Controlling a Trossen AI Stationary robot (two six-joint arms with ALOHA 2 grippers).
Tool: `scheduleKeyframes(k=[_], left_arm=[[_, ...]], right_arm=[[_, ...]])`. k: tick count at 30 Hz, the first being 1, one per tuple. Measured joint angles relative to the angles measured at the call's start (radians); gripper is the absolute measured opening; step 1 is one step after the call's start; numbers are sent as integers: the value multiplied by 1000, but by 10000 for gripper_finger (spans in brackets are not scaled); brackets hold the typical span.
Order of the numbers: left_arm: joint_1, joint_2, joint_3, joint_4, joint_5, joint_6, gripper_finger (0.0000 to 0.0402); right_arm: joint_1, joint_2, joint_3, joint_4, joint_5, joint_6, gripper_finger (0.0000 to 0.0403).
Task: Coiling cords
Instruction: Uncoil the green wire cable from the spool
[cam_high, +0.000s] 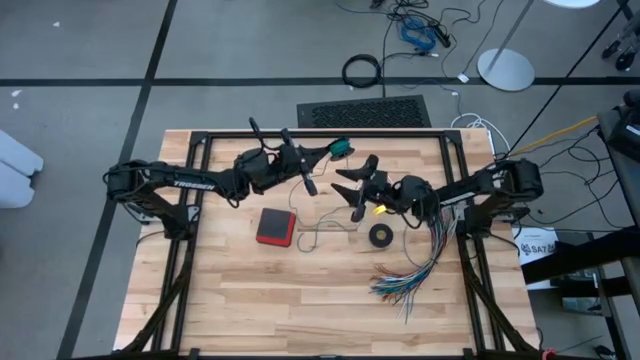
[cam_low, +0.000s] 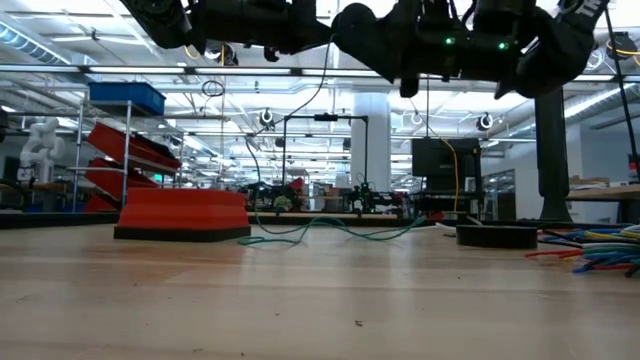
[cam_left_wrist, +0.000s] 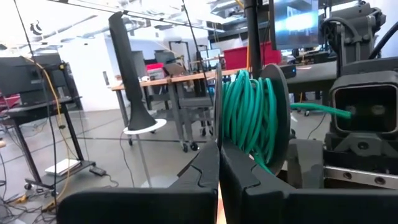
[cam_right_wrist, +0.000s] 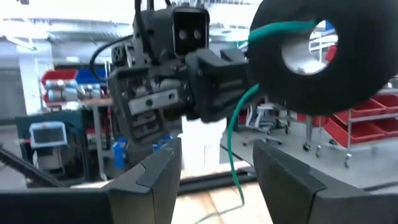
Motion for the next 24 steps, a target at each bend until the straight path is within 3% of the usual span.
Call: scheduleKeyframes(k=[8,16,24], left_arm=[[-7,0,0,6,-6,0,0],[-25,0,0,11,-7,1,0],[-25,0,0,12,-3,0,0]], right_arm=[[0,65,83,-1,-9,17,185],[0,95,113,23,47,15,180],[-21,95,113,41,46,31,120]])
